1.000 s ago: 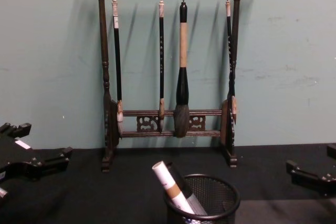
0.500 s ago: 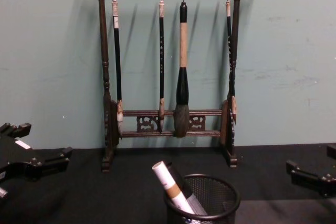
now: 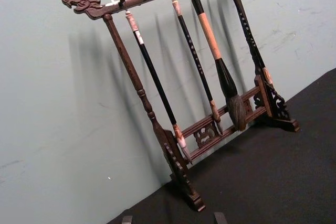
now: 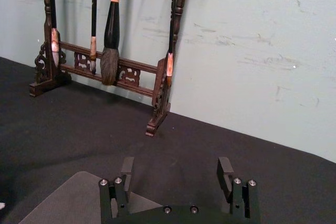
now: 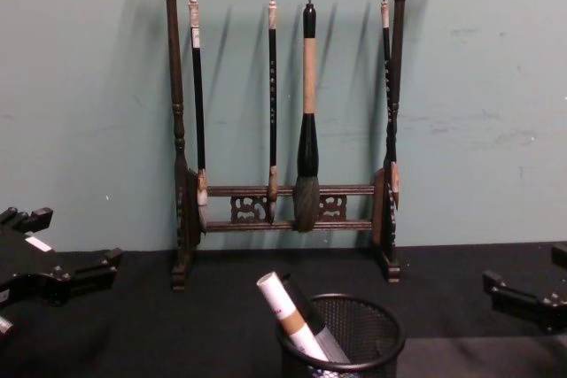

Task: Pick up the water-based marker from the table and place it into the pen holder.

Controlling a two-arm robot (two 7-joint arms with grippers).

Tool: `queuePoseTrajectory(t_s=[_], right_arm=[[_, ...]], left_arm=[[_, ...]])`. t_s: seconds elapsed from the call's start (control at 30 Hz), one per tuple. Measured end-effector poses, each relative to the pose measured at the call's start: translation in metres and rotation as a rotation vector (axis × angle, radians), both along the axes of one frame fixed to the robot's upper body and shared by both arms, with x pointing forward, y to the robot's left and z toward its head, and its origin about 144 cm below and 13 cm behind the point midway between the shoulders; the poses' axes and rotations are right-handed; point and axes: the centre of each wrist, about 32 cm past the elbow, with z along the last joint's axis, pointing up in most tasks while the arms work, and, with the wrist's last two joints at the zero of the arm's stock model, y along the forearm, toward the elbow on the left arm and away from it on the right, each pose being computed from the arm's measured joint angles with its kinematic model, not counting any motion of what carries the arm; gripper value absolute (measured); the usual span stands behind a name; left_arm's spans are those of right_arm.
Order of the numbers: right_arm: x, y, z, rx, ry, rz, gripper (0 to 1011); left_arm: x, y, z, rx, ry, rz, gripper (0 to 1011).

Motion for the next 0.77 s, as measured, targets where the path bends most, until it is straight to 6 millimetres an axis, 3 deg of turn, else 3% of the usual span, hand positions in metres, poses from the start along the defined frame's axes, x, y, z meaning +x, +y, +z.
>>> queuePoseTrajectory(t_s=[0.77], right_arm=[[0.0000, 0.0000, 0.0000, 0.000, 0.000, 0.000, 1002]], left_arm=[[0.0000, 0.0000, 0.0000, 0.000, 0.000, 0.000, 1001]])
